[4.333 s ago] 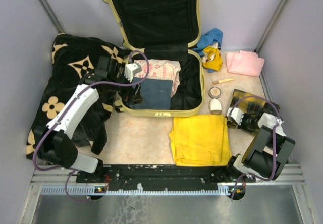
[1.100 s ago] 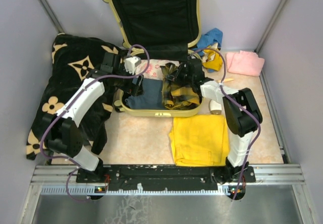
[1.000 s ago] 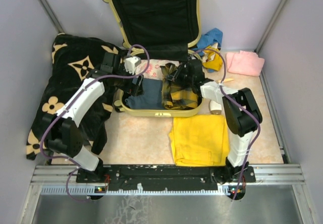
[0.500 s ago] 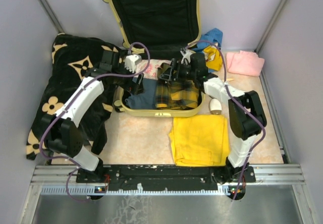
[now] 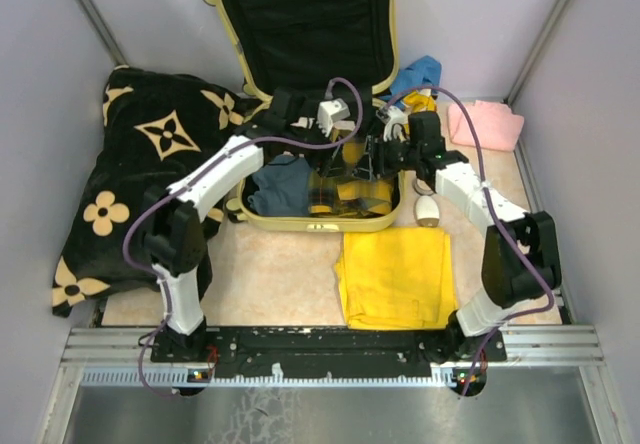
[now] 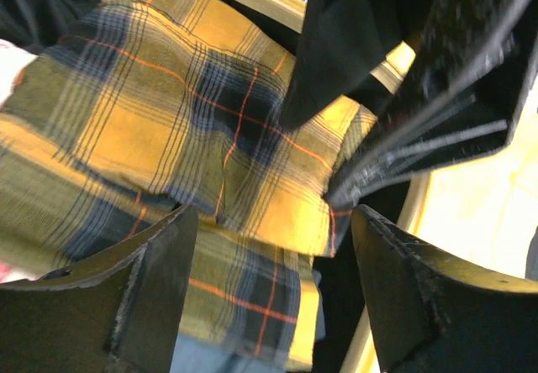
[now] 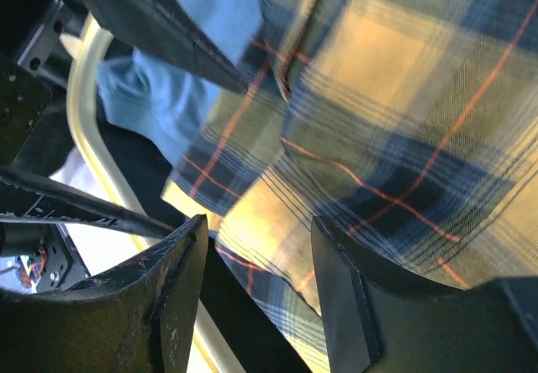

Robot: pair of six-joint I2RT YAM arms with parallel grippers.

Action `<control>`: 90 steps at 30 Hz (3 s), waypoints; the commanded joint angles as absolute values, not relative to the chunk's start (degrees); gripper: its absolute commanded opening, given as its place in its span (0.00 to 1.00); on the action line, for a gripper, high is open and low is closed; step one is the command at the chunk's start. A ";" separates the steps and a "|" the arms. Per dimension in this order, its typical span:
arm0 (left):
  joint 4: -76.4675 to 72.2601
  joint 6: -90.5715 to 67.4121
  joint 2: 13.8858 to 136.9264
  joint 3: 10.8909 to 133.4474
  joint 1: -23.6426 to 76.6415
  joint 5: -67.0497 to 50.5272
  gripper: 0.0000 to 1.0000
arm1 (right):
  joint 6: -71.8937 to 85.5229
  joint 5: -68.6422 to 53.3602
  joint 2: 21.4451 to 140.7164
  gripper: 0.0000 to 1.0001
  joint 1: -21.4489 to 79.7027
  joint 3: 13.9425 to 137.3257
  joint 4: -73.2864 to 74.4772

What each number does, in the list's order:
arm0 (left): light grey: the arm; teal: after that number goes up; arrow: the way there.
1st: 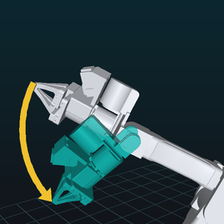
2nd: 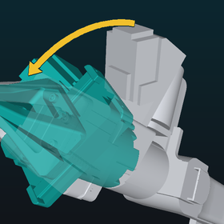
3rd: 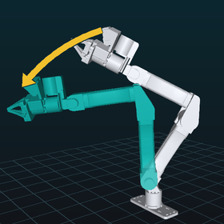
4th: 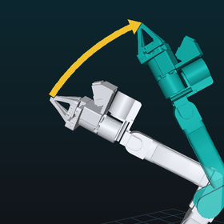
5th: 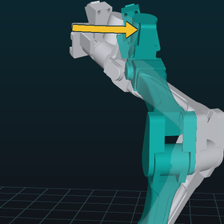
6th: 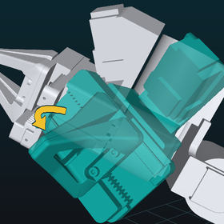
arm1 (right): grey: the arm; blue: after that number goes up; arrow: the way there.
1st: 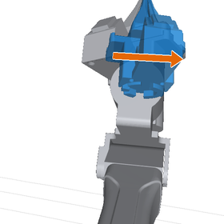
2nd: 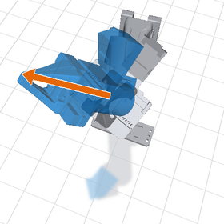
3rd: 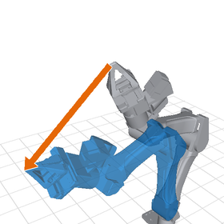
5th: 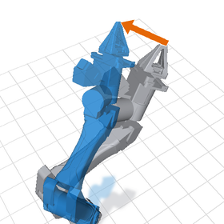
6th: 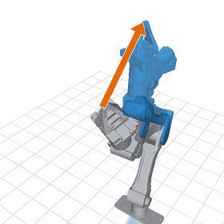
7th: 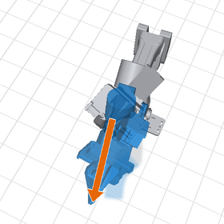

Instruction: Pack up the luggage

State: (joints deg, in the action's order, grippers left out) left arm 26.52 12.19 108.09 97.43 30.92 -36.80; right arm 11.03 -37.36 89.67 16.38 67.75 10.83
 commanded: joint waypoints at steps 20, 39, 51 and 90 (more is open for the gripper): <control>28.63 6.60 106.38 98.03 24.97 -41.05 0.89 | -2.50 -35.68 81.27 0.96 13.52 73.91 24.52; 18.01 -13.34 69.67 56.21 29.29 -44.74 1.00 | -23.80 -36.81 66.47 0.99 -18.34 74.84 65.78; 3.78 -19.04 64.07 39.37 44.57 -29.66 1.00 | -39.78 -29.04 66.86 0.92 -20.88 59.19 67.21; 2.90 7.56 66.83 41.65 46.76 -28.51 1.00 | -75.19 -42.24 83.38 0.00 -12.92 53.02 64.81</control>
State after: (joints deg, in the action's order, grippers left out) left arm 2.37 5.39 66.59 38.81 46.52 -29.12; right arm -65.73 -38.33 90.87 -13.34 55.37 56.38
